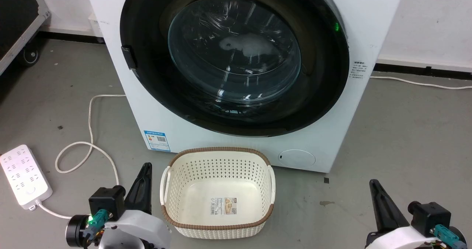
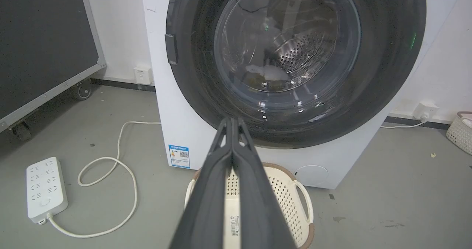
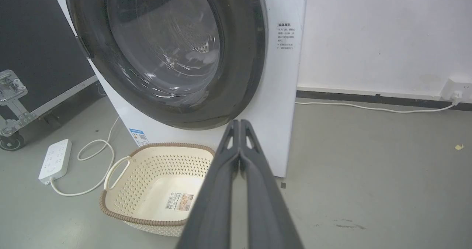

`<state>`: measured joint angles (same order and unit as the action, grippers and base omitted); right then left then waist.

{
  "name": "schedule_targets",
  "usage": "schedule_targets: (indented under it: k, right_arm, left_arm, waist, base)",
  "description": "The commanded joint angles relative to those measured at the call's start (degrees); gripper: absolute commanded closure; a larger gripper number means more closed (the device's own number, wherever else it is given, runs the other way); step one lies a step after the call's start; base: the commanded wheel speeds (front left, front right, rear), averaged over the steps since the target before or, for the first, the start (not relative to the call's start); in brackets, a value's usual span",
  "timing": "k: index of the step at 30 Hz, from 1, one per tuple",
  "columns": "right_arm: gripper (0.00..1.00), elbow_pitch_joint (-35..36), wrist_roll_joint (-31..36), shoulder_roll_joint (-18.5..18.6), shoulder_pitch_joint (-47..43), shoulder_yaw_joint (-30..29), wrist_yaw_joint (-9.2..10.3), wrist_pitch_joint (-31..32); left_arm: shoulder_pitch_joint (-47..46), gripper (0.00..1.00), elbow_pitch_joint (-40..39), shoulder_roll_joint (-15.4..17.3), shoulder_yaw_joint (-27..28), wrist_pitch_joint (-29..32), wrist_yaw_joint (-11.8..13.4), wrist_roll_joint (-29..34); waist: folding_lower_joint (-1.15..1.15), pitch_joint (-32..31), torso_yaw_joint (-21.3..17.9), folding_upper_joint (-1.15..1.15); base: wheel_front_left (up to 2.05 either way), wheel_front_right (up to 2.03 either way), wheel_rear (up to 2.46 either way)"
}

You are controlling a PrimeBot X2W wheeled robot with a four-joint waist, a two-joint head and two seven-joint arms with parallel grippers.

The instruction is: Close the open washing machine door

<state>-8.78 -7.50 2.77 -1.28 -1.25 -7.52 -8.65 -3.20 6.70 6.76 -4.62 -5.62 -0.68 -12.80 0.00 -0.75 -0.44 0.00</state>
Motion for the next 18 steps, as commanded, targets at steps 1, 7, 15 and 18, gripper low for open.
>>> schedule_targets:
  k: [1,7,15,18]
  right_arm:
    - [1.00,0.54,0.56,0.03,0.32,0.13,0.01,0.27]
    - [1.00,1.09,1.02,0.03,0.39,0.20,0.01,0.82]
    - [1.00,1.82,1.64,0.04,0.47,0.30,0.01,1.57]
    - [1.00,2.09,1.87,0.04,0.50,0.34,0.01,1.85]
  left_arm:
    - [0.75,1.00,-0.36,-0.16,0.29,0.16,0.13,0.69]
    - [0.91,1.00,-0.78,-0.41,0.57,0.53,0.17,1.50]
    - [1.13,1.00,-1.34,-0.74,0.96,1.01,0.22,2.57]
    - [1.21,1.00,-1.55,-0.86,1.10,1.19,0.24,2.97]
  waist:
    - [0.00,0.01,0.01,0.00]
    - [0.00,0.06,0.04,0.00]
    - [0.00,0.13,0.08,0.00]
    - [0.00,0.15,0.09,0.00]
  base:
    - [0.00,0.00,0.00]
    - [0.00,0.00,0.00]
    - [0.00,0.00,0.00]
    - [0.00,0.00,0.00]
